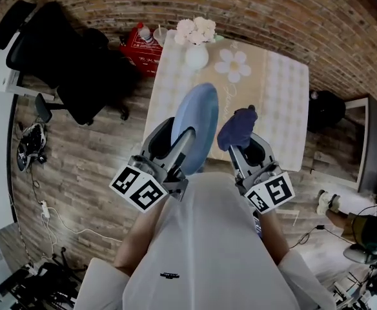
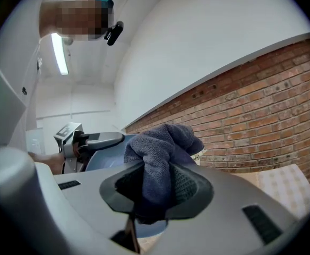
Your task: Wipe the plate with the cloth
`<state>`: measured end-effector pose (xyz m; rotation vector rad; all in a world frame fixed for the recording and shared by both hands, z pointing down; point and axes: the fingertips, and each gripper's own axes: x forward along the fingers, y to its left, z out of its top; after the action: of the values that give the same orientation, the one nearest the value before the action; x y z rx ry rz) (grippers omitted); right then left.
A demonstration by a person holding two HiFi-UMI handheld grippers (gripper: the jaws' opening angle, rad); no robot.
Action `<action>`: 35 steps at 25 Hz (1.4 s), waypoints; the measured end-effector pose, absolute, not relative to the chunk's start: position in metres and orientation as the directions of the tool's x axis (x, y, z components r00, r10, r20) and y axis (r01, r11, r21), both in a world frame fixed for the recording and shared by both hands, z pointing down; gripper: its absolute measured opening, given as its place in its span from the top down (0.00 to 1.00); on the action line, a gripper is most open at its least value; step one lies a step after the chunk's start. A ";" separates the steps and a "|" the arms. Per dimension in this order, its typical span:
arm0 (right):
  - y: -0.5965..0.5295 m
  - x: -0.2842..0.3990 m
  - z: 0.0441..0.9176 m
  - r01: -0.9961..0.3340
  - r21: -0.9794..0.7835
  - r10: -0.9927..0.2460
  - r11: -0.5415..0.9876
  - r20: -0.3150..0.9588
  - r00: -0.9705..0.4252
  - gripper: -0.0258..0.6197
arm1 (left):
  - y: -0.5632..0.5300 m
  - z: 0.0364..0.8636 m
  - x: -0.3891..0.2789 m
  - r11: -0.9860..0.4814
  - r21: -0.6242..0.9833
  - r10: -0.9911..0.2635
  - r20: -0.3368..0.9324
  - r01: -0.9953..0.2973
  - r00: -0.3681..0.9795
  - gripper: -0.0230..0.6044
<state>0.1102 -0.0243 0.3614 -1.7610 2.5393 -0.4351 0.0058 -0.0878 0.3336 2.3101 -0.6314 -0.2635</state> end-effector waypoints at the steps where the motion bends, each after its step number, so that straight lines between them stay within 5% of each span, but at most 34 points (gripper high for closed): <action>1: -0.031 0.105 0.362 -0.909 -0.242 -0.914 0.339 0.141 -0.379 0.78 | -0.093 0.333 0.007 -0.624 0.692 -0.508 -0.006 -0.364 0.861 0.56; 20: -0.071 0.050 0.354 -0.825 -0.180 -0.828 0.536 0.081 -0.555 0.78 | -0.085 0.325 0.030 -0.687 0.662 -0.430 -0.038 -0.299 0.902 0.56; 35: -0.087 0.059 0.358 -0.897 -0.166 -0.897 0.410 0.103 -0.430 0.78 | -0.058 0.318 0.016 -0.711 0.659 -0.389 -0.080 -0.243 0.918 0.56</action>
<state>0.0594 -0.0871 0.3580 -1.6767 2.6363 -0.3075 0.0156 -0.0579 0.3176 2.3931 -0.4479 -0.2791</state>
